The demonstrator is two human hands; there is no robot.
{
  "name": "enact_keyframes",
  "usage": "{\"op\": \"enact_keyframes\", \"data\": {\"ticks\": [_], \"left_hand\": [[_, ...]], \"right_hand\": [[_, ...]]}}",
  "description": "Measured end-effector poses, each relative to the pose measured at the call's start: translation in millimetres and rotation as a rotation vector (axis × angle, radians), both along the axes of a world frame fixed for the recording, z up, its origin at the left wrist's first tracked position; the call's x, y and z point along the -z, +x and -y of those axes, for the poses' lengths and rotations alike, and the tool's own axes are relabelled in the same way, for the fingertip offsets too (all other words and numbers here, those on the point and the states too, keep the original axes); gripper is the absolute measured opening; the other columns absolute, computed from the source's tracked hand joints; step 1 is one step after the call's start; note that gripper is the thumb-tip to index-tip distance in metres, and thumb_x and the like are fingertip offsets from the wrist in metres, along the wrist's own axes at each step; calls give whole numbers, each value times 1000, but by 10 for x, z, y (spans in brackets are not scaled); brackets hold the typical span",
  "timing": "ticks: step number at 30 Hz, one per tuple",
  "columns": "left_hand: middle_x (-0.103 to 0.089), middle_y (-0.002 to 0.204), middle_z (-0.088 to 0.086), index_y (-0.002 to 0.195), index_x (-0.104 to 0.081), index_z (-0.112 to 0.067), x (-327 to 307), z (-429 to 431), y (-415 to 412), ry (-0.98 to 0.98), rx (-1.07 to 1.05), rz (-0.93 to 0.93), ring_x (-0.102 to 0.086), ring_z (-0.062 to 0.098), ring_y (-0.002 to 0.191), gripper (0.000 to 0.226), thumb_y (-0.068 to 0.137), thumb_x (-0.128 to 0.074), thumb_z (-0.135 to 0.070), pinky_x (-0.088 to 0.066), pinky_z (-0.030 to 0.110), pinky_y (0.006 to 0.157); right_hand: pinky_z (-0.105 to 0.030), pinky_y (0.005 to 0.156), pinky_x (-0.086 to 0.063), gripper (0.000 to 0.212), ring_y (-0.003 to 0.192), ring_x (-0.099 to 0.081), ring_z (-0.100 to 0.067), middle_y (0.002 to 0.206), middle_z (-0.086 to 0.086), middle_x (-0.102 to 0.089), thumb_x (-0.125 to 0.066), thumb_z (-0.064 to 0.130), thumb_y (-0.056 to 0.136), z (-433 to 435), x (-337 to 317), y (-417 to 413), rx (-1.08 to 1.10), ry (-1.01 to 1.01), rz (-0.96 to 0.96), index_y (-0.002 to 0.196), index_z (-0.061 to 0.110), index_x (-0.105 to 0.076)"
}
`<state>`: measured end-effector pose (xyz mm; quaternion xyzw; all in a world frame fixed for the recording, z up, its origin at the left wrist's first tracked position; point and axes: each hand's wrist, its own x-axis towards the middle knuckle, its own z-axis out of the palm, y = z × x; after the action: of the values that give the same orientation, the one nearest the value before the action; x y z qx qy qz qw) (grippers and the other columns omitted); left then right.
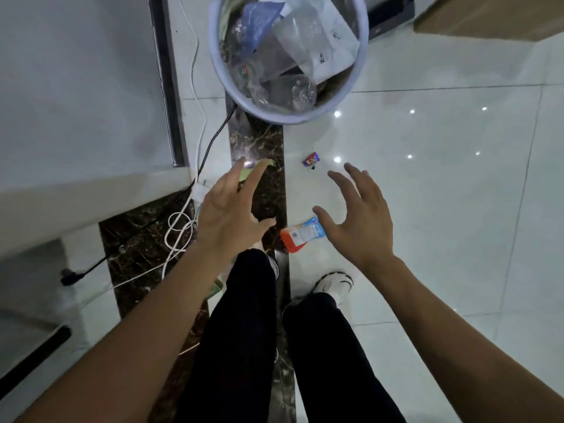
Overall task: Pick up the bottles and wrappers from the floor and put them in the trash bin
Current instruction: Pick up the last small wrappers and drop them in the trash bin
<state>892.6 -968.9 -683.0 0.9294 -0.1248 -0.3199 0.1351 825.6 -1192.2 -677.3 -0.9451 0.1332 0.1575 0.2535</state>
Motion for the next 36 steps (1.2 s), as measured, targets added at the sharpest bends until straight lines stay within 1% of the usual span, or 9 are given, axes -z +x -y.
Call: {"op": "enact_keyframes", "data": {"ticks": [4,8,16,20,22,25,27,31,36], "left_hand": [[-13,163,2,155,-12,-42,649,61,-68,43,-25,11,-33,30,141,107,73,-80,-55,-37,49,111],[-19,160,7,156,-12,-41,1430,102,-43,42,6,46,-37,34,137,105,76,-80,-51,-42,52,104],[-26,146,10,152,-14,-48,2832,47,94,142,110,96,-40,36,126,104,72,-81,-52,-49,52,96],[-29,143,11,150,-19,-48,3173,15,158,205,67,126,-42,41,118,92,76,-73,-59,-48,55,90],[-35,133,11,144,-29,-42,3263,-17,139,116,54,151,-48,41,107,70,86,-68,-42,-55,49,75],[-46,120,10,136,-37,-36,3362,-64,128,59,98,161,-53,37,94,62,85,-63,-11,-46,36,57],[-51,118,9,135,-35,-37,3337,-71,197,53,77,159,-55,36,92,63,86,-59,-6,-45,38,58],[-52,107,9,133,-39,-33,2918,2,256,-22,-3,130,-56,35,89,53,90,-53,-6,-46,39,60],[-51,114,11,138,-42,-30,1811,177,28,-146,-26,81,-56,34,91,53,93,-47,-3,-51,43,67]], "right_hand": [[-54,111,-40,66,147,-32,-39,159,-2,-38,-69,46,88,68,725,36,-6,-16,-45,148,29,-47],[-49,103,-47,67,145,-34,-36,162,2,-30,-68,46,89,144,1523,156,-62,-44,-92,149,32,-42],[-48,92,-52,74,129,-46,-43,165,-3,-18,-70,46,86,432,2905,450,-424,-96,-153,151,37,-35],[-43,73,-54,55,104,-51,-41,149,-7,-40,-71,34,87,607,3238,604,-586,-181,-34,138,30,-51],[-40,64,-51,36,95,-53,-35,132,-7,-47,-65,21,91,591,3319,661,-638,-141,-41,126,24,-58],[-43,70,-54,22,87,-52,-26,116,-4,-46,-56,11,94,595,3359,784,-723,-78,-115,114,21,-58],[-41,73,-53,20,83,-52,-24,115,-4,-48,-54,9,94,654,3290,894,-735,-82,-124,111,19,-59],[-34,64,-40,24,71,-44,-23,110,-9,-52,-56,-2,91,673,2803,979,-629,-63,-81,109,13,-63],[-39,58,-48,20,64,-50,-30,104,-10,-55,-56,-5,90,504,1859,605,-470,33,-42,102,9,-64]]}}
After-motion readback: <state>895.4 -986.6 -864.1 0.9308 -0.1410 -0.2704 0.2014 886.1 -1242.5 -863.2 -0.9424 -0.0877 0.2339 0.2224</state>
